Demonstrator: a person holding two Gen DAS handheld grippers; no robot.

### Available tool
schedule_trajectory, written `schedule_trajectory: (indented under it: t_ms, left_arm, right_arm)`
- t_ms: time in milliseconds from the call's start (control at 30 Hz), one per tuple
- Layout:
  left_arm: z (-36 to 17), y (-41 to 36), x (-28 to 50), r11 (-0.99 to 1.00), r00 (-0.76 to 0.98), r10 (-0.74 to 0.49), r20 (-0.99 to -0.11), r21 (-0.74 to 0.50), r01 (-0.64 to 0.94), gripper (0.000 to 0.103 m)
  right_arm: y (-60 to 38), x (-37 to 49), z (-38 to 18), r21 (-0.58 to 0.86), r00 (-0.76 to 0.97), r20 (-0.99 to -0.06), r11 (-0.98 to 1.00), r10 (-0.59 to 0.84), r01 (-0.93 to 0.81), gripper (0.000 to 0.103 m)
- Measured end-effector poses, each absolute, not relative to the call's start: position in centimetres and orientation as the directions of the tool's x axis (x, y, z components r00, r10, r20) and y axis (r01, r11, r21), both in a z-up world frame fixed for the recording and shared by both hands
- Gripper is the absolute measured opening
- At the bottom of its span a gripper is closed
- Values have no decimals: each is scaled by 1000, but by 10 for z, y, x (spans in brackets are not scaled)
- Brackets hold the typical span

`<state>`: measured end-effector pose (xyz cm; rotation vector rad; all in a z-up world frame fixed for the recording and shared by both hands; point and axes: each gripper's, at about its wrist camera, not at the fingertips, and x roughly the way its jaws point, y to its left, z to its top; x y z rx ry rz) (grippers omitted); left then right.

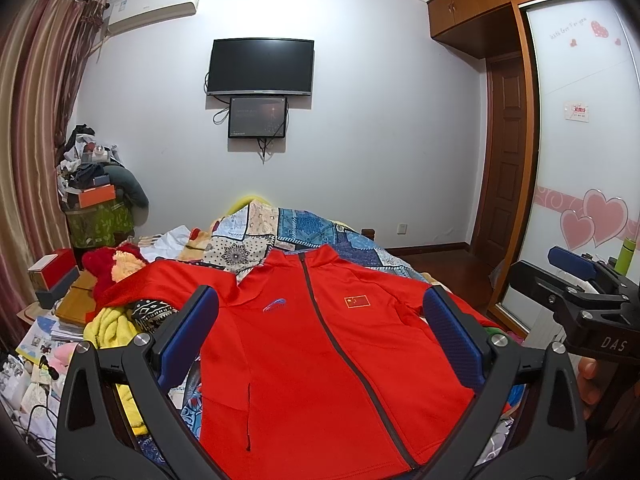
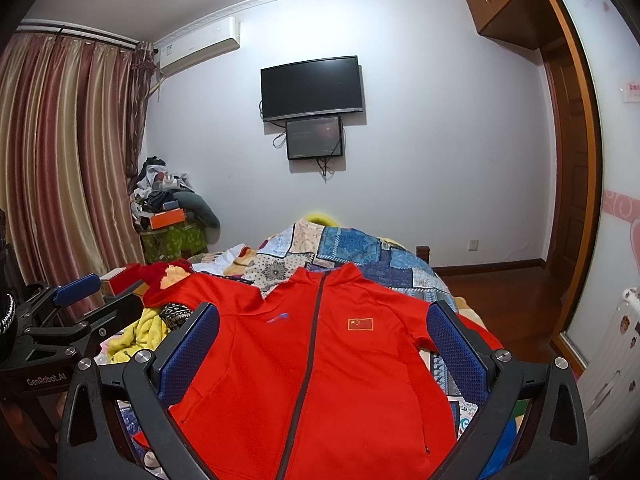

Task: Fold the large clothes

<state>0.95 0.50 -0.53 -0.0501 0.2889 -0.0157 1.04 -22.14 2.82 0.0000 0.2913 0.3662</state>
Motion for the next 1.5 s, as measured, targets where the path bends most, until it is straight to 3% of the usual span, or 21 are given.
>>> schedule_trajectory:
  t_ms: [500,867,1500]
  left_arm:
    - [-10,10,22,998,951,-19,-310,-63,0,103]
    - [-26,58,78,995,938,54,-341,-66,-81,103]
    - [-169,258,245,909,744,14,-668,-302,-288,103]
  right_arm:
    - [-215,23,11,51,886,-312,938,342,-344,103]
    - [-190,79,0,47,862,-385,940,329,-338,103]
    - [-128,323,-106,30,718,-629,932,299,-362,103]
